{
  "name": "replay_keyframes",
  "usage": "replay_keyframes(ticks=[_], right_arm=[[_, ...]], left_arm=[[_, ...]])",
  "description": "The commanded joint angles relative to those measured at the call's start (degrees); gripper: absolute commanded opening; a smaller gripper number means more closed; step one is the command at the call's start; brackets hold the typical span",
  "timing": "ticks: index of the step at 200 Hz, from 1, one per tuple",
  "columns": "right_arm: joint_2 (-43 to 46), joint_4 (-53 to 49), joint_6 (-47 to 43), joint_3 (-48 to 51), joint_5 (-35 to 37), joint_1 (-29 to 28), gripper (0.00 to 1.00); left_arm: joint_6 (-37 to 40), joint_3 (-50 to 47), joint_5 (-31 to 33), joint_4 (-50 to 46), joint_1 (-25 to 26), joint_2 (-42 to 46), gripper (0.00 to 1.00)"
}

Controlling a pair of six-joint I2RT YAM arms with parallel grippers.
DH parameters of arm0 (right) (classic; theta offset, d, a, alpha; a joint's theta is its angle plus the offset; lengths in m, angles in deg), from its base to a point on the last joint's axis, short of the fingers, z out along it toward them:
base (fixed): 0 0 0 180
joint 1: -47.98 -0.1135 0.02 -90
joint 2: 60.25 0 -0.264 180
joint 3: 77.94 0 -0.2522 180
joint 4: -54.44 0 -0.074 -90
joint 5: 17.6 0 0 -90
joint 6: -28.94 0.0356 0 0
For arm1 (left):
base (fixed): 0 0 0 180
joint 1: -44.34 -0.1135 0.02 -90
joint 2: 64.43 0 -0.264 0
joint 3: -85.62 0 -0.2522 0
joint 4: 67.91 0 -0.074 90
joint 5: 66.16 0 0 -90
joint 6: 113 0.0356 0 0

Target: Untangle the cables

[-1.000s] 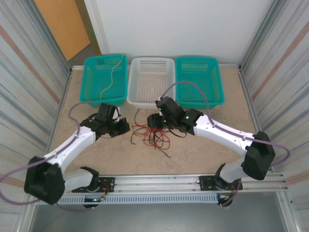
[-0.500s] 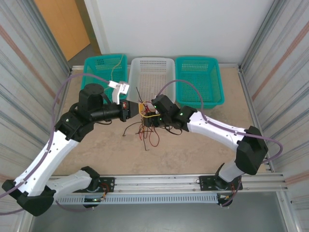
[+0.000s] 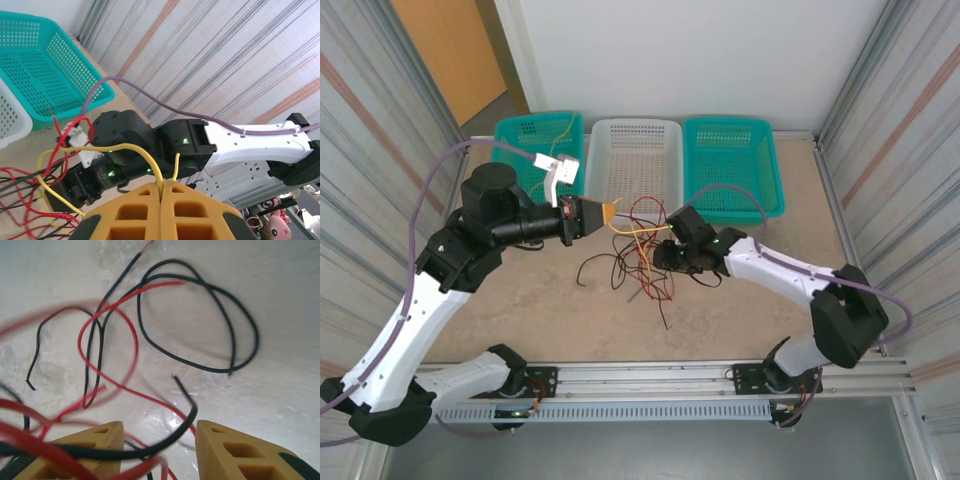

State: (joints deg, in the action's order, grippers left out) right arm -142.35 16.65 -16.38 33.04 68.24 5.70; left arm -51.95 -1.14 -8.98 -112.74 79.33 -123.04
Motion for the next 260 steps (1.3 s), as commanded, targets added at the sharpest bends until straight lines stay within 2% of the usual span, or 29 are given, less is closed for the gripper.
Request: replay_keyframes(ticks=[1,33,81,137,164,185,214,260], right_arm=[[10.6,0.8,-2.5,-1.9,-0.2,-0.4,0.46],[17.6,0.1,-5.7,-6.1,1.3,-0.5,0.53],[18.2,4.2,-6.8,-9.2,1.3,-1.4,0.60],[18.9,9.8,-6.1,-9.7,-1.6,-1.3,0.53],[21.8,9.7,-6.1,-7.8,-1.0,-1.3,0.54],[22.6,10.9,-5.8,-6.1,-3.8,-1.3,0.56],[20.9,11.2,-5.8,-5.7,-4.1,-2.4,0.59],[13.9,11.1,-5.1,-5.8,-3.1,-2.0,0.49]], left_arm=[[0.1,1.5,-2.1,2.1,-0.3,-0.6,0.00],[-0.1,0.4,-2.8,3.3,-0.6,-1.2,0.00],[0.1,0.0,-3.6,3.5,-0.7,-1.8,0.00],[0.9,0.3,-3.7,3.1,-1.1,-2.4,0.00],[0.5,-1.0,-4.3,3.9,-1.3,-2.6,0.00],[0.0,-1.5,-4.9,4.7,-1.2,-2.9,0.00],[-0.1,-1.1,-5.4,5.1,-1.2,-3.2,0.00],[-0.7,0.4,-6.8,5.3,-1.2,-2.9,0.00]])
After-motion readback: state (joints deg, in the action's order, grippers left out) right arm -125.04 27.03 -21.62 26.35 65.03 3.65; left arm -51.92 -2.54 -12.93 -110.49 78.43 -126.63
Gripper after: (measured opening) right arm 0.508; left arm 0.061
